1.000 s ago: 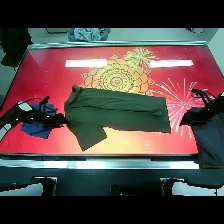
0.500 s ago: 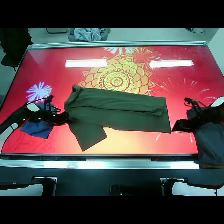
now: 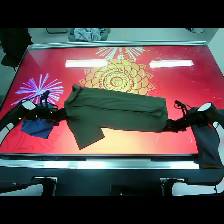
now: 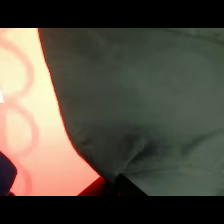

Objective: Fold the shirts.

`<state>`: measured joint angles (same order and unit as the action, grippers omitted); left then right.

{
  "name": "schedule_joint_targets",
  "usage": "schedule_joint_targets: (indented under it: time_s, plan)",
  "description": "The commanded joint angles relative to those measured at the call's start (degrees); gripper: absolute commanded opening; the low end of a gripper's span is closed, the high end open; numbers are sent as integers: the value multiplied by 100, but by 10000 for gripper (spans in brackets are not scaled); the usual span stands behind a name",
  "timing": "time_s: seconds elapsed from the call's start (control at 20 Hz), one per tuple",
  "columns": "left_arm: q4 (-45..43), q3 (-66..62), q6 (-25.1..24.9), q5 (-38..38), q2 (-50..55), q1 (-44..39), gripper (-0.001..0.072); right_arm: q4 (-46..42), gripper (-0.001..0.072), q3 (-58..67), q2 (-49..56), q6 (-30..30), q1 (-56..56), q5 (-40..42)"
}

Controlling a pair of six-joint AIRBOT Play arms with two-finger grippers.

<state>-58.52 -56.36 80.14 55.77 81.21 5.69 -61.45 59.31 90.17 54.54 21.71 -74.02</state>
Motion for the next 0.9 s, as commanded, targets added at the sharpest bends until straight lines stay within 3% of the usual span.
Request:
schedule_joint_targets:
  time_s: [0.0, 0.25, 0.35, 0.45, 0.55, 0.85]
  plan:
    - [-20, -579, -118, 385, -271, 140, 33, 120, 48, 599, -129, -214, -87, -367]
    - [-343, -3388, -105, 811, -1939, 184, 32, -520, 47, 3335, -2028, -433, -85, -481]
    - [-400, -4669, -103, 682, -2529, 186, 33, -844, 47, 4363, -3056, -304, -85, -4]
    - [-516, -5506, 291, 415, -2986, 186, 33, -1281, 47, 4830, -4050, -264, -85, 750]
    - [-509, -5755, 468, 304, -3342, 184, 32, -1891, 47, 4870, -4813, 116, -85, 1141]
    - [-492, -5766, 658, 343, -3713, 184, 32, -2347, 46, 4870, -5442, 179, -85, 404]
